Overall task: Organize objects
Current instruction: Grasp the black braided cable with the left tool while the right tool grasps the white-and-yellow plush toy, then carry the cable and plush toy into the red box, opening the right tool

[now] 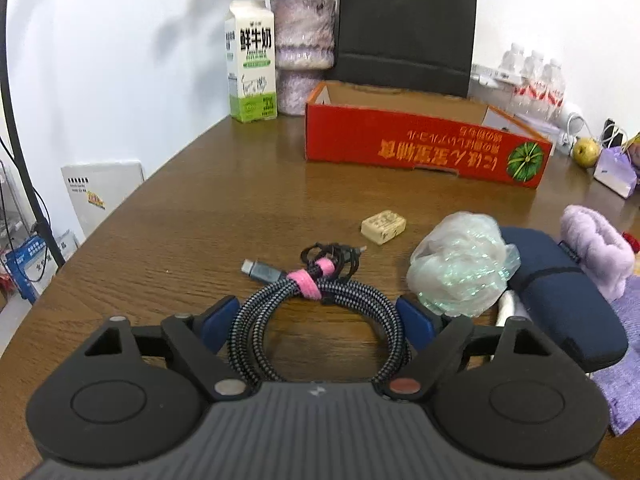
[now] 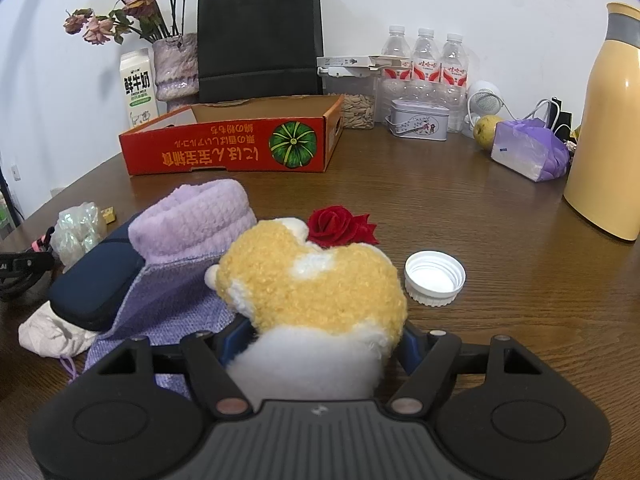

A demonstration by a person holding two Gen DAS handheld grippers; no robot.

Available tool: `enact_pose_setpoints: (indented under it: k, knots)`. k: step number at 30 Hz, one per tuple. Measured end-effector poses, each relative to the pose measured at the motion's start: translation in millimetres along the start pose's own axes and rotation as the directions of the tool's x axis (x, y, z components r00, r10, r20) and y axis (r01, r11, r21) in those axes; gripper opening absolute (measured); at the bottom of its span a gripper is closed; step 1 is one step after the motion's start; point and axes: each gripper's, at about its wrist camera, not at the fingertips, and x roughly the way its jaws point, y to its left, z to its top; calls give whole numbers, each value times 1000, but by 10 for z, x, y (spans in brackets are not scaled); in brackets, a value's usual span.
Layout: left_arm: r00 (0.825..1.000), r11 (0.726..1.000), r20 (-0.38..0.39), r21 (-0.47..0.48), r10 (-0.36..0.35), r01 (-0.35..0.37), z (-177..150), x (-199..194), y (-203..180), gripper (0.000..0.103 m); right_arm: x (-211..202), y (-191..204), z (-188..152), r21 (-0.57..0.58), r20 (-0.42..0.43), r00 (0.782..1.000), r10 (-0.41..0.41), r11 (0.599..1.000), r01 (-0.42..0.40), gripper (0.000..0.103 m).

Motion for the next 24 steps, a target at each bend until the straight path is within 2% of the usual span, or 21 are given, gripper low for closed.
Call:
enact_pose_setpoints:
  k: [4, 9, 16, 24]
  knots:
    - [999, 1000, 36, -2, 4, -4, -10, -74, -31, 84, -21, -27, -10, 15, 15, 1000, 1, 1000, -1, 70]
    - [997, 1000, 69, 1, 23, -23, -31, -176, -93, 84, -116, -11, -31, 10, 72, 997, -7, 1000, 6, 69]
    - [992, 1000, 126, -3, -17, 17, 20, -417, -197, 84, -239, -7, -35, 30, 116, 993, -1, 1000, -2, 69]
    - [981, 998, 183, 5, -62, 62, 228, -610, -367, 84, -413, 41, 125, 26, 185, 983, 9, 1000, -14, 69]
